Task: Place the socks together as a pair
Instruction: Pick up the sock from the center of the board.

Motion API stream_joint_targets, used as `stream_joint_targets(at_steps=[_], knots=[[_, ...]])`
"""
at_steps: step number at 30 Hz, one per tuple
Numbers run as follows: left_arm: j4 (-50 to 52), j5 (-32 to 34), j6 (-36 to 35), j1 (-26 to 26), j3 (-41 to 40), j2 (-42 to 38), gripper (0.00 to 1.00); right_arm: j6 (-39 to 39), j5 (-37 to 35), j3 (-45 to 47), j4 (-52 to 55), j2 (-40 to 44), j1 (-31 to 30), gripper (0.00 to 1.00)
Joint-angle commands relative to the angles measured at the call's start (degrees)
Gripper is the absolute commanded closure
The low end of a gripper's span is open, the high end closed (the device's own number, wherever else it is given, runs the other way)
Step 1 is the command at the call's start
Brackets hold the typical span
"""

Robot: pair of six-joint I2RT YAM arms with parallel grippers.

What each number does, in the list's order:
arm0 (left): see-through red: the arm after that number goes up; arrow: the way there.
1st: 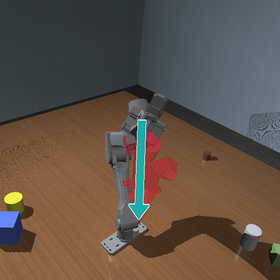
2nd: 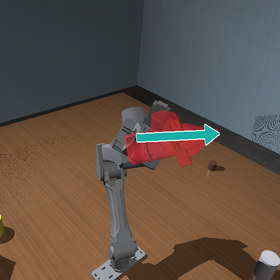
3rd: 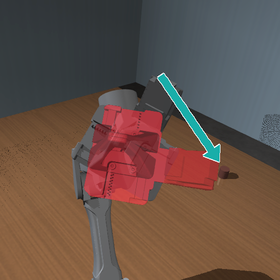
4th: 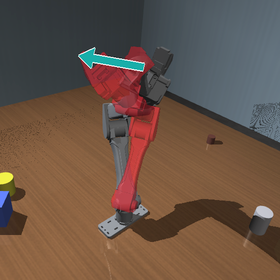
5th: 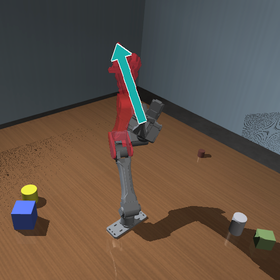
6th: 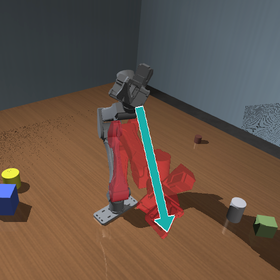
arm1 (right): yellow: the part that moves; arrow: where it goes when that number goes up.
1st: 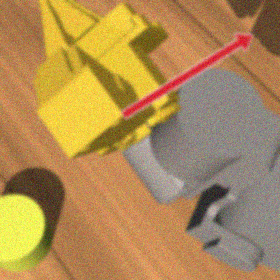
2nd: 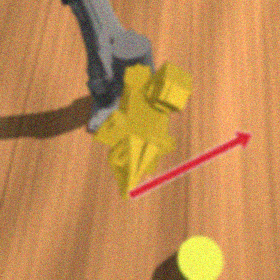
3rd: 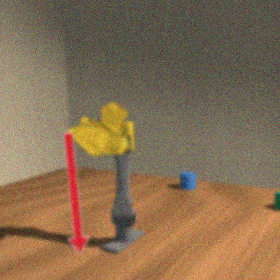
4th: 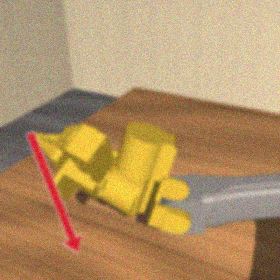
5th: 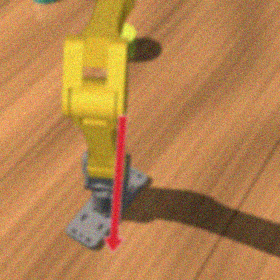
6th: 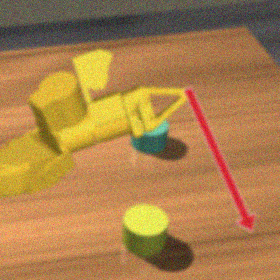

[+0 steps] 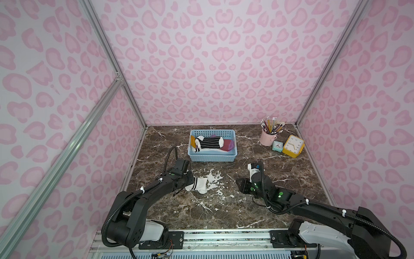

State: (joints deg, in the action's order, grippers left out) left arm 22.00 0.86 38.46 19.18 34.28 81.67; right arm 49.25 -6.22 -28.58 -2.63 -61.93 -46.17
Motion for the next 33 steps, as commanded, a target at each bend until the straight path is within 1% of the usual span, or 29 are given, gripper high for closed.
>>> stream_joint_targets(at_steps=[1,4,5,6,11,13,15,17,22,27,30,33], knots=[[-0.2,3.1,-2.1,-0.1,1.6,0.7,0.63,-0.5,-0.3,0.2,-0.1,1.5,0.9,0.62],[-0.2,3.0,-2.0,0.0,1.6,0.7,0.63,-0.9,-0.5,0.3,0.7,2.5,1.2,0.62],[-0.4,3.0,-1.9,-0.1,1.4,0.7,0.69,-0.9,-0.5,0.4,0.9,2.8,1.3,0.62],[-0.8,2.9,-1.9,-0.1,1.2,0.9,0.71,-0.8,-0.6,0.7,0.9,3.1,1.4,0.62],[-0.5,3.6,-2.7,0.0,1.7,2.6,0.76,0.6,2.4,2.6,-1.0,5.1,2.8,0.61],[-0.6,3.7,-2.8,0.0,1.8,2.1,0.81,1.0,3.4,3.2,-1.5,6.5,3.4,0.61],[-0.6,3.1,-2.9,0.0,1.8,0.8,0.87,1.1,3.0,3.1,-0.9,7.9,3.4,0.61],[0.6,2.6,-2.8,0.2,2.2,-0.9,0.96,1.1,2.5,3.3,-0.3,9.3,3.5,0.61],[6.6,2.7,-2.8,0.1,5.4,-9.4,0.97,0.8,2.3,2.7,1.3,12.2,4.2,0.61],[15.4,1.2,-4.3,0.1,13.3,-18.4,0.97,0.1,2.0,1.3,3.2,14.8,4.5,0.61],[20.4,1.5,-6.2,0.1,19.1,-21.6,0.97,0.0,1.6,0.6,3.7,15.8,4.6,0.61],[25.4,1.4,-7.6,0.1,24.8,-22.4,0.97,-0.1,1.5,0.3,3.5,16.3,4.7,0.61]])
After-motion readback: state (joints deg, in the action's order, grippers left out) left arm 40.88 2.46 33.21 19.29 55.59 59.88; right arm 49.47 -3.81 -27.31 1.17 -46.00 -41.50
